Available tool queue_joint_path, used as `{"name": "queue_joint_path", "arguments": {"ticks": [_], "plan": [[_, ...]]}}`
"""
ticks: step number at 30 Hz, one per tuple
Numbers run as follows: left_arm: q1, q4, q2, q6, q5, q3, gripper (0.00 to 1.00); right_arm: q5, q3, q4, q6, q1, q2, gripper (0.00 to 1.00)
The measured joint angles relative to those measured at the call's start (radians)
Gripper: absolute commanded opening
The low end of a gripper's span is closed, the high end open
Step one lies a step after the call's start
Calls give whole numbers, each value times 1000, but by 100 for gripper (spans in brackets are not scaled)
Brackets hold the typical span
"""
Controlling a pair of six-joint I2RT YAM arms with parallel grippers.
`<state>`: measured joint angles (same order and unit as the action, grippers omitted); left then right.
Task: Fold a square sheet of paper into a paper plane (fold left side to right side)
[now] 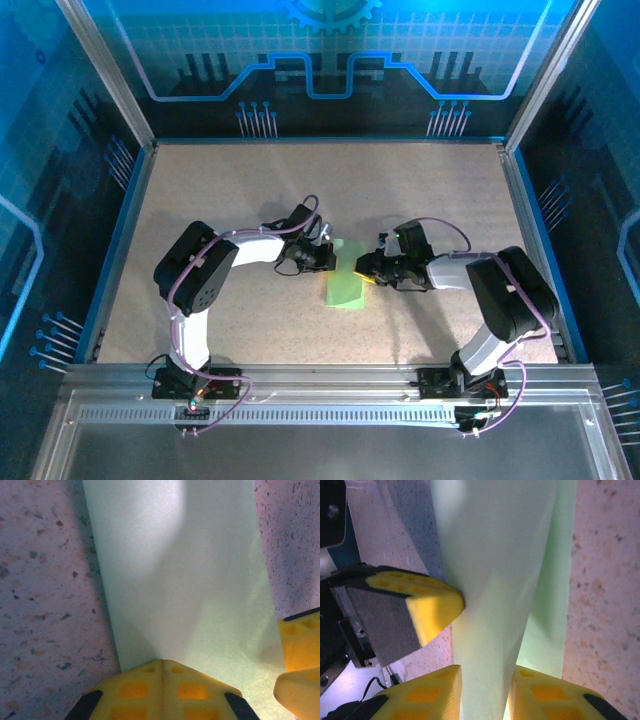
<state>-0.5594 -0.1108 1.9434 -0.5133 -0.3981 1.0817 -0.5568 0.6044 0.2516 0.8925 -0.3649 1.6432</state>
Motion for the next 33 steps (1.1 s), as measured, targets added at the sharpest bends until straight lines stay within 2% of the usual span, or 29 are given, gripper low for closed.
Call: {"name": "queue_joint_path", "arguments": {"ticks": [10,13,19,22,28,33], "plan": [[0,0,0,18,0,0,0,0,25,-26,-35,14,47,17],[0,-1,-1,18,0,0,3,0,25,-27,-37,16,47,13],[0,-56,-23,40,15,0,19,0,25,-37,-37,19,47,9],[3,-92,-70,55,39,0,31,0,28,-66,-37,19,47,8],[5,-83,-257,118,64,-48,48,0,48,-114,-9,19,44,6],[-35,-57,-431,193,89,-163,56,0,65,-156,26,19,30,6]]}}
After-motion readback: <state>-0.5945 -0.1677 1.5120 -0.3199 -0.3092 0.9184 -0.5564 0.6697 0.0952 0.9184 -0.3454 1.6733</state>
